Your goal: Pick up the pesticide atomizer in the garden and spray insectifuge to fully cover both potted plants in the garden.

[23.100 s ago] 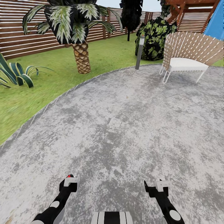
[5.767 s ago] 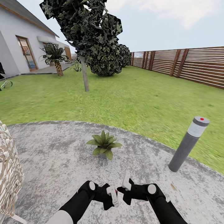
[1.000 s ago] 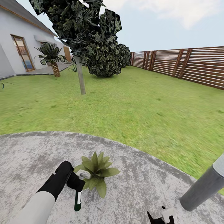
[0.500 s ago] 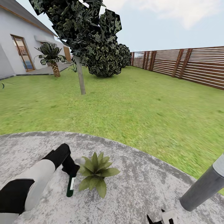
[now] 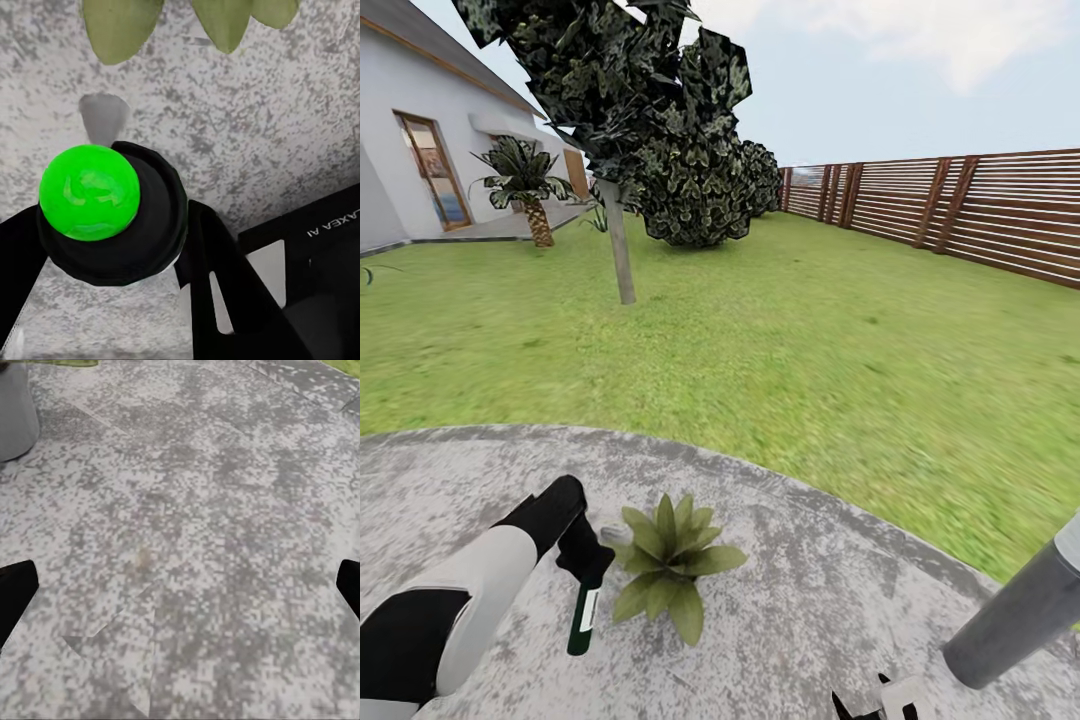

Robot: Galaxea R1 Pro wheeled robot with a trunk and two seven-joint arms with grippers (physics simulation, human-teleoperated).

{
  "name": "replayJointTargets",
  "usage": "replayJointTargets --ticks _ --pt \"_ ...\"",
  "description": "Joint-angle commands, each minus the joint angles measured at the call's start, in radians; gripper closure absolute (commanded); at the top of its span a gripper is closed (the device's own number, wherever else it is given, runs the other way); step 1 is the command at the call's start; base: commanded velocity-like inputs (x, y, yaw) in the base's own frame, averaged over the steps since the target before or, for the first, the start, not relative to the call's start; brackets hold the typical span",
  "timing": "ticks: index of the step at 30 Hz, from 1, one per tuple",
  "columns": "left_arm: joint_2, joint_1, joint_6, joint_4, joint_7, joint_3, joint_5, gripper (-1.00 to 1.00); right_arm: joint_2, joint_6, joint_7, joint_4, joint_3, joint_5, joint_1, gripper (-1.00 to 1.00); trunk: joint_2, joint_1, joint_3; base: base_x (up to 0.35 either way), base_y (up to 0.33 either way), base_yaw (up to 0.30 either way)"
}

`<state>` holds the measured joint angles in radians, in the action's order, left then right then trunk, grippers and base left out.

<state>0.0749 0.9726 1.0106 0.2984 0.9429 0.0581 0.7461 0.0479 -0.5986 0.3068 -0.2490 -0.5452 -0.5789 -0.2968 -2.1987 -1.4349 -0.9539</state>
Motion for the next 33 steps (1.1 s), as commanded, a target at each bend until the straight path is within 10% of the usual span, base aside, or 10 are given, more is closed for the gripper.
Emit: replayJointTargets --ticks 1,33 --pt "0.002 -0.001 0.005 0.001 0.008 0.005 0.003 1.00 0.000 -0.003 0.008 0.000 -0.009 -0.003 -0.001 -1.00 0.000 0.000 -0.001 0.269 0.135 0.000" --pt "0.022 -0.103 -0.001 -0.025 0.005 0.005 0.007 1.00 0.000 -0.003 0.009 0.001 -0.009 -0.003 -0.001 -1.00 0.000 0.000 -0.001 0.107 0.054 0.000"
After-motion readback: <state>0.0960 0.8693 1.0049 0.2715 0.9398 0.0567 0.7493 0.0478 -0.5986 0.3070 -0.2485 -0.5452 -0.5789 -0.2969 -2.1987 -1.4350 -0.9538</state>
